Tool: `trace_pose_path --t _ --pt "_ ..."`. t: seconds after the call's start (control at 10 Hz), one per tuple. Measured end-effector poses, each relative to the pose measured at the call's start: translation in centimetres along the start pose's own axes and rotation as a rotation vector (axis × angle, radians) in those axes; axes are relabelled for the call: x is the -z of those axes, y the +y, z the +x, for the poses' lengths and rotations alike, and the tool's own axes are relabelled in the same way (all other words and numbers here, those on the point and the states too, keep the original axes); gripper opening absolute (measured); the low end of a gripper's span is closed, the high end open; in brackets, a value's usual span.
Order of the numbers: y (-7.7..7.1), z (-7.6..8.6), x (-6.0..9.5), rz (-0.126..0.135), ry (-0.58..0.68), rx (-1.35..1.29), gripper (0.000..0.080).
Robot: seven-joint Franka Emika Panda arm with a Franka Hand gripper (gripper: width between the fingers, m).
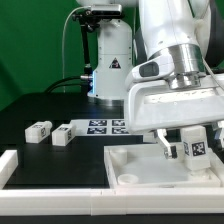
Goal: Assemble one leg
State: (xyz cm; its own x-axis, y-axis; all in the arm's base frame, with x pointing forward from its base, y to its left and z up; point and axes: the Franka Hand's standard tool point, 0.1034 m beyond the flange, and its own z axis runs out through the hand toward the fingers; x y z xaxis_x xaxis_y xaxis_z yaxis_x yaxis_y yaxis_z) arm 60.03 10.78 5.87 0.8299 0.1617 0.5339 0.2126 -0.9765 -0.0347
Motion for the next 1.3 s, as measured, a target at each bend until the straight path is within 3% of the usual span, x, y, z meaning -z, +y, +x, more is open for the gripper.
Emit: trace_pose_path --t 0.3,0.5,0.7,0.8,0.9,1.0,1.3 --pt "0.0 0.1 0.1 0.0 -0.001 -0.002 0.0649" --pt "-0.5 1.8 1.8 0.007 -0.018 -0.006 0.0649" --pt "-0.5 1.5 1.6 0.01 -0.032 -0.007 0.0649" --pt "-0.7 1.0 1.3 0.022 -0.083 -0.007 0.0649" --pt "-0.9 0.9 1.0 0.054 -0.206 -0.011 0.0649" --pt "-0.7 1.9 0.9 0.066 -0.251 -0.014 0.0649" --pt "-1.0 2.0 1.0 0.142 -0.541 -0.032 0.0649"
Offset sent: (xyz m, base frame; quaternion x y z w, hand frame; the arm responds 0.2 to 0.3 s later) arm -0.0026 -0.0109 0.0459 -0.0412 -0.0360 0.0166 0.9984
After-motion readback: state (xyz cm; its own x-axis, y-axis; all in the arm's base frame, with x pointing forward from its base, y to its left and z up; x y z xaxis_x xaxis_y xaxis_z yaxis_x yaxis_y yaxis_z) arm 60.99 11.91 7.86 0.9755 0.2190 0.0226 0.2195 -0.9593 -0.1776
